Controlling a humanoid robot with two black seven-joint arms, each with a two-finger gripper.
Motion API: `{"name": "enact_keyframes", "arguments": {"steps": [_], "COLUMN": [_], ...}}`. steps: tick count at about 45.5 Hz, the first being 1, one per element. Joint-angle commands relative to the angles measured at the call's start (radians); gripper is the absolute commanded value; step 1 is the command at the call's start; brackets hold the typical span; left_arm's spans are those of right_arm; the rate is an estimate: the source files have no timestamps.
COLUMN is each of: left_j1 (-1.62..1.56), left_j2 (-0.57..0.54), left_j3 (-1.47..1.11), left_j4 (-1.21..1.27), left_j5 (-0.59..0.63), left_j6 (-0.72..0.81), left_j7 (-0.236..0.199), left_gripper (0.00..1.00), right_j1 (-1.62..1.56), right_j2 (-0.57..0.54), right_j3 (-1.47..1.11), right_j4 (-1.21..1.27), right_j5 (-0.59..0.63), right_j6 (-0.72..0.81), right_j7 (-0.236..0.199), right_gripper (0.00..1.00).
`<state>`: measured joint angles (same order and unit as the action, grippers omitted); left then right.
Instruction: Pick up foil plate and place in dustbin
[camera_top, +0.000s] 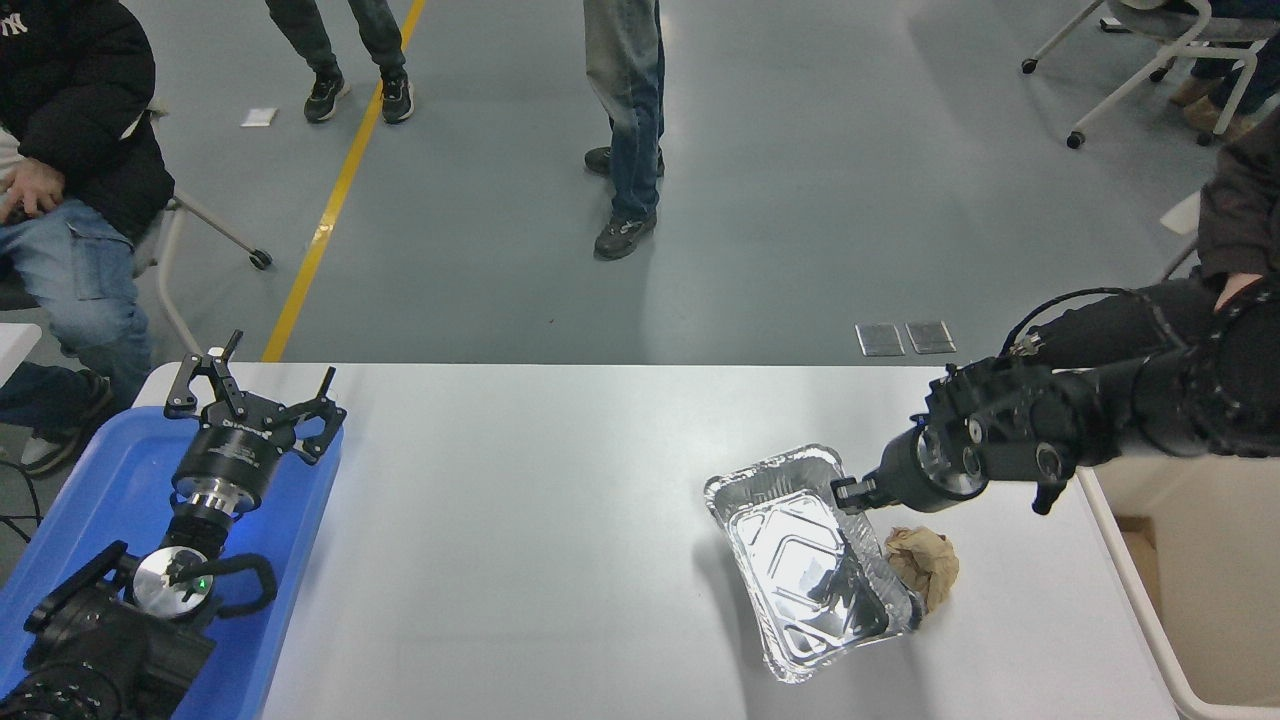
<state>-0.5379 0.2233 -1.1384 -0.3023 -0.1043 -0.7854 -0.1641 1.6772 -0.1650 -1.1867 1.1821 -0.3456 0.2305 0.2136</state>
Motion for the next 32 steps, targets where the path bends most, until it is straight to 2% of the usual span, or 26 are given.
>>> {"name": "enact_keyframes", "arguments": {"steps": [1, 8, 17, 32], "left_j1": [0.003, 0.003, 0.003, 0.003], "left_j2": [0.002, 0.002, 0.002, 0.001], "left_j3": [-0.001, -0.001, -0.001, -0.001], "left_j4": [0.000, 0.000, 0.000, 0.000], "left_j5": [0.000, 0.000, 0.000, 0.000], "left_j6": [0.000, 0.000, 0.000, 0.000], "left_j7": [0.000, 0.000, 0.000, 0.000], "left_gripper": [0.99, 0.99, 0.99, 0.99], "right_j1": [0.406, 0.717, 0.955, 0.977], "right_j2": [-0.065, -0.091, -0.105, -0.107], "right_j3": [-0.139, -0.226, -0.260, -0.281], "right_j4": [0.255, 0.340, 0.373, 0.379], "right_j5": [0.065, 0.063, 0.053, 0.031], "right_j6": [0.113, 0.311, 0.486, 0.500], "right_j7": [0.024, 0.064, 0.076, 0.069], "right_gripper": [0.00, 0.00, 0.00, 0.00]}}
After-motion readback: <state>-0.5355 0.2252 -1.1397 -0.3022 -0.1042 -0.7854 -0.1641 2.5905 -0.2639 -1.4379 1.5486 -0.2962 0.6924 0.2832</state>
